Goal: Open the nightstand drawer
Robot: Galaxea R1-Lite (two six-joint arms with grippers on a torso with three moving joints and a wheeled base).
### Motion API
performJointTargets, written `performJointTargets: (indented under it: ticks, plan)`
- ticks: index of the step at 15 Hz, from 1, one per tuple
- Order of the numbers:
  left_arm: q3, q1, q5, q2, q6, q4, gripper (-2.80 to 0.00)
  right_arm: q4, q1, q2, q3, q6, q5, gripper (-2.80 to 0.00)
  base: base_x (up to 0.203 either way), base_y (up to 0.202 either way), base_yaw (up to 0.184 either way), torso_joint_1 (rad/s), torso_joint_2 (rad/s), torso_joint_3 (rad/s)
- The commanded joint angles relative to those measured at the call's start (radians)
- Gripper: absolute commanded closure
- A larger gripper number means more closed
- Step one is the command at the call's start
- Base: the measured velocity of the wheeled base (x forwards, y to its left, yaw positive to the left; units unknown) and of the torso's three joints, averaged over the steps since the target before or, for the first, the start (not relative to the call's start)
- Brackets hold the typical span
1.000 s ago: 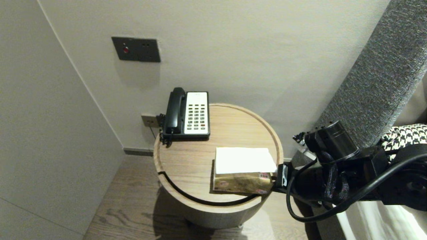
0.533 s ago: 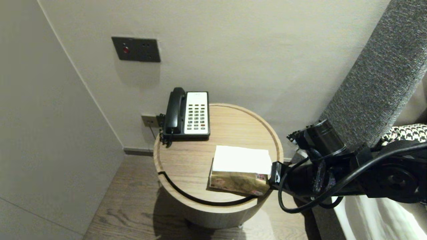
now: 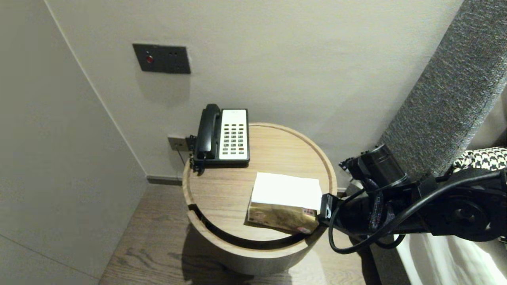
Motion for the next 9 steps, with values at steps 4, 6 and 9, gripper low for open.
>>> performJointTargets:
  ticks: [4,6,9]
  plan:
    - [0.0,0.001,0.0,-0.002,0.0,0.0,0.0,0.002,0.015,-0.014,0.037,0.01,0.001,0.0,0.0,0.0,0.0,0.0,0.0,0.0]
    - [0.0,0.0,0.0,-0.002,0.0,0.0,0.0,0.002,0.022,-0.016,0.065,0.011,0.001,0.0,0.0,0.0,0.0,0.0,0.0,0.0]
    - [0.0,0.0,0.0,-0.002,0.0,0.0,0.0,0.002,0.034,-0.038,0.109,0.013,0.002,0.0,0.0,0.0,0.0,0.0,0.0,0.0]
